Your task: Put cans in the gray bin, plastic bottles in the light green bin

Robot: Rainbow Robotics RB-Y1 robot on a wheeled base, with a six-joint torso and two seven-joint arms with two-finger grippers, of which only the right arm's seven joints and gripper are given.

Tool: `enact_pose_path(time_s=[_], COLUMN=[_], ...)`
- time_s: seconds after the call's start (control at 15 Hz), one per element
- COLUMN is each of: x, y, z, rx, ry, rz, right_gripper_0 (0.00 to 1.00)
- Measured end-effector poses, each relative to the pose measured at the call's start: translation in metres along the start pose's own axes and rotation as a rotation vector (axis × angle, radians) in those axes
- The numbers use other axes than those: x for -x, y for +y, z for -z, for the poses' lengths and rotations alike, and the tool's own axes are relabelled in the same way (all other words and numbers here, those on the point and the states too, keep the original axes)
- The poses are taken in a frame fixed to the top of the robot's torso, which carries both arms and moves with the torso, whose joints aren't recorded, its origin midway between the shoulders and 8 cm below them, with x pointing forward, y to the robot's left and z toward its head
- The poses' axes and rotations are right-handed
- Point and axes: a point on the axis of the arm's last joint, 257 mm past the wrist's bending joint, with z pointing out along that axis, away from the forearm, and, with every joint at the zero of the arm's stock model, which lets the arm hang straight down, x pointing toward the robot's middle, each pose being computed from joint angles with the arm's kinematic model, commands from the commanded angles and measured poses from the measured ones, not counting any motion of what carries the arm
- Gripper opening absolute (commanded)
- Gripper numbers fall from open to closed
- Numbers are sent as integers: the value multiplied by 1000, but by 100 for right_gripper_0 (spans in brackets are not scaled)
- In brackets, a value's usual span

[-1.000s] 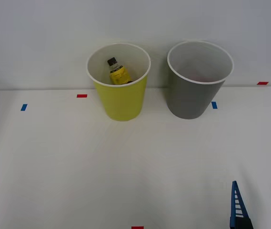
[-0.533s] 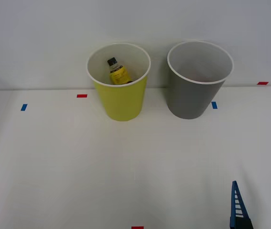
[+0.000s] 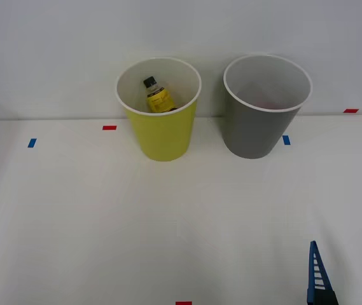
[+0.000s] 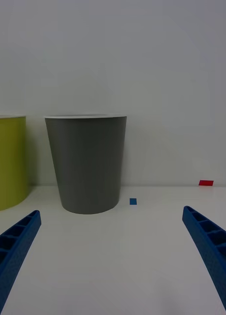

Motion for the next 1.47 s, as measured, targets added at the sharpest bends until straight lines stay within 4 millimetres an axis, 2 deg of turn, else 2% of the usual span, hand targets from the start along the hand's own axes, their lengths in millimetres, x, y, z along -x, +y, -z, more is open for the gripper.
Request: enact_pose_path(time_s=[1.47], x=[0], y=[0], z=[0], rx=[0], ry=[0], rz=[0], right_gripper_0=[100])
